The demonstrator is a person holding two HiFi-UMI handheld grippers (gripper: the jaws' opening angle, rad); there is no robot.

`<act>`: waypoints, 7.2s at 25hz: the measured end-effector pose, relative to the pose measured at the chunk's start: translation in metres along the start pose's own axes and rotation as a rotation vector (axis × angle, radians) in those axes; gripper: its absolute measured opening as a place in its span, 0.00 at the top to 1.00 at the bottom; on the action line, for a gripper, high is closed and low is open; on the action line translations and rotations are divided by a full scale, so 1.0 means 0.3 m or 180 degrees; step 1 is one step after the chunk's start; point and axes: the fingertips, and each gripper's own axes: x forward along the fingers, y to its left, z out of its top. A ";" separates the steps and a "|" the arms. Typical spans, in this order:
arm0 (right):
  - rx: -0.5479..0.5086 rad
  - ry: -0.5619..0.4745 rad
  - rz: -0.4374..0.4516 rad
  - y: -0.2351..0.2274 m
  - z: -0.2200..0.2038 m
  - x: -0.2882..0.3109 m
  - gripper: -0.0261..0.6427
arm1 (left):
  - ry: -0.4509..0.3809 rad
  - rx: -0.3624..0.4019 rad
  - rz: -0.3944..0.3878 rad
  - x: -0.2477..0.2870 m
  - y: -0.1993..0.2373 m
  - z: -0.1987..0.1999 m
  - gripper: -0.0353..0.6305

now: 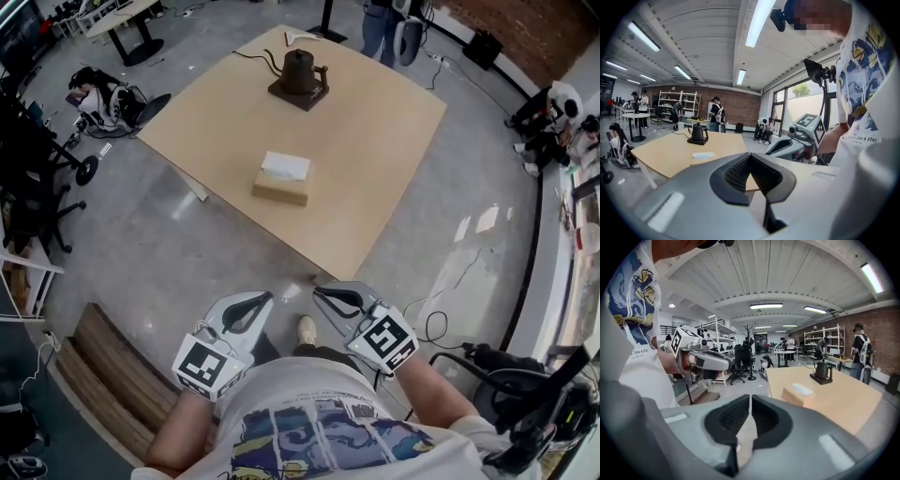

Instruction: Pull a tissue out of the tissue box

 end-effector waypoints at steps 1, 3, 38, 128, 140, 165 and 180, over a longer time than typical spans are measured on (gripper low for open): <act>0.0007 -0.0006 -0.0029 -0.013 0.013 0.022 0.94 | -0.0007 -0.0006 -0.0008 0.000 0.029 0.004 0.94; 0.0034 -0.0027 -0.0096 -0.032 0.044 0.068 0.94 | -0.0023 0.0010 -0.0046 -0.005 0.084 0.018 0.94; 0.0327 0.0471 -0.0372 -0.864 0.010 0.491 0.73 | -0.0088 -0.0078 0.0029 0.168 0.524 0.159 0.94; -0.0190 0.0492 -0.0821 -0.721 0.184 0.561 0.96 | -0.0078 -0.0075 -0.0262 -0.011 0.637 0.115 0.94; -0.0248 0.0213 -0.1045 -0.517 0.349 0.448 0.96 | -0.0111 -0.0030 -0.0427 -0.133 0.614 0.088 0.94; -0.0372 -0.0173 -0.1132 -0.035 0.497 0.226 0.96 | -0.0118 0.0071 -0.0765 -0.249 0.485 0.002 0.94; -0.0468 -0.0291 -0.1076 0.079 0.567 0.209 0.96 | -0.0178 0.0057 -0.0701 -0.312 0.486 -0.017 0.94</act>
